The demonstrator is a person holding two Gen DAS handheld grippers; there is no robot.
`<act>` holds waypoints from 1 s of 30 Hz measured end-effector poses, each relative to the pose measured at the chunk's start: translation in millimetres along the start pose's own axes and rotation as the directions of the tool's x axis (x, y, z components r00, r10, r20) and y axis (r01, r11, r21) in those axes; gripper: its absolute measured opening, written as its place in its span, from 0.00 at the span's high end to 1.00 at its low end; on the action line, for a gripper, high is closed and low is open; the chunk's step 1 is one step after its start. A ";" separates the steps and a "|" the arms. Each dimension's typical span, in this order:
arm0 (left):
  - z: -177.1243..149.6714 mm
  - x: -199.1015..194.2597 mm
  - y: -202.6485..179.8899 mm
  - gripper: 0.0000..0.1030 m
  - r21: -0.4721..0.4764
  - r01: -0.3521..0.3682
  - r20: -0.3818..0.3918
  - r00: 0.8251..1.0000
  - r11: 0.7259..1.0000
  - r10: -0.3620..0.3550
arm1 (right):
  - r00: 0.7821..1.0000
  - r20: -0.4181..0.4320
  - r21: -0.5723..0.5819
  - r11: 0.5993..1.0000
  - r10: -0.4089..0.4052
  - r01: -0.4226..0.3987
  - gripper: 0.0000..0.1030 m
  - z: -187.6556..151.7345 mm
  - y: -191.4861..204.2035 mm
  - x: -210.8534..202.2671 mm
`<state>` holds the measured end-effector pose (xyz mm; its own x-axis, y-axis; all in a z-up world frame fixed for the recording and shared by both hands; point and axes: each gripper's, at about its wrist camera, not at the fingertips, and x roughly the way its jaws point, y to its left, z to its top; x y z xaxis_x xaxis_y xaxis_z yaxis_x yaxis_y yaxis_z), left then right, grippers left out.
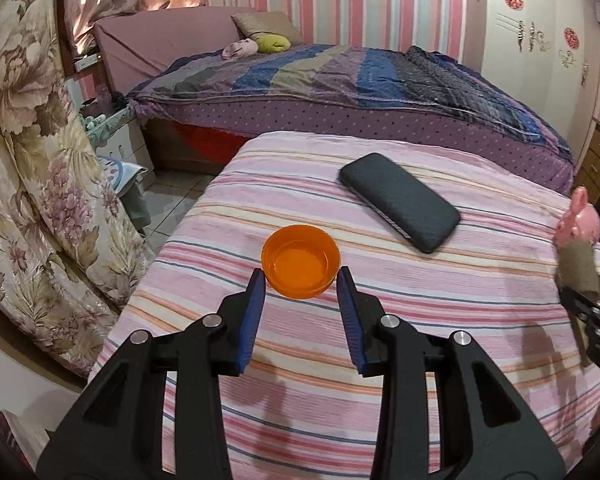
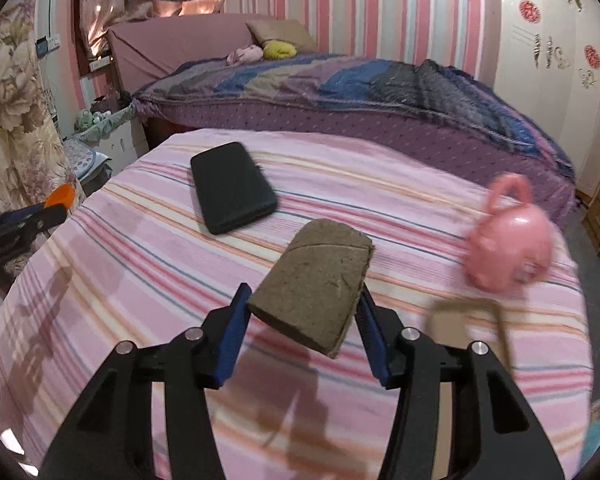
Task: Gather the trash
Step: 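Carry the orange cup and cardboard roll in both grippers over the basket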
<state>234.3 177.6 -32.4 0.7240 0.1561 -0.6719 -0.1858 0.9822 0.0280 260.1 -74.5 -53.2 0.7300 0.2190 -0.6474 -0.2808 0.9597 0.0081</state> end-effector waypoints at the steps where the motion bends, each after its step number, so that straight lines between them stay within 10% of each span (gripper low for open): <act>1: -1.4 -3.2 -5.0 0.65 0.007 0.006 0.003 1.000 1.000 -0.006 | 1.000 0.004 0.002 1.000 -0.007 0.007 0.50 -2.4 -5.3 -7.0; 16: -34.6 -40.7 -117.6 0.65 0.155 0.127 0.006 0.992 0.980 -0.130 | 0.981 0.042 0.120 0.976 -0.190 0.184 0.50 -97.0 -118.5 -143.2; 30: -65.3 -103.3 -233.2 0.65 0.303 0.188 0.096 0.969 0.934 -0.226 | 0.955 0.055 0.234 0.933 -0.292 0.272 0.50 -134.0 -211.2 -184.3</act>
<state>159.5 -74.3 -17.8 0.8076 -0.0611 -0.5866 0.1638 0.9787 0.1236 101.4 -341.2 -37.7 0.8132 -0.0619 -0.5787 0.0826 0.9965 0.0094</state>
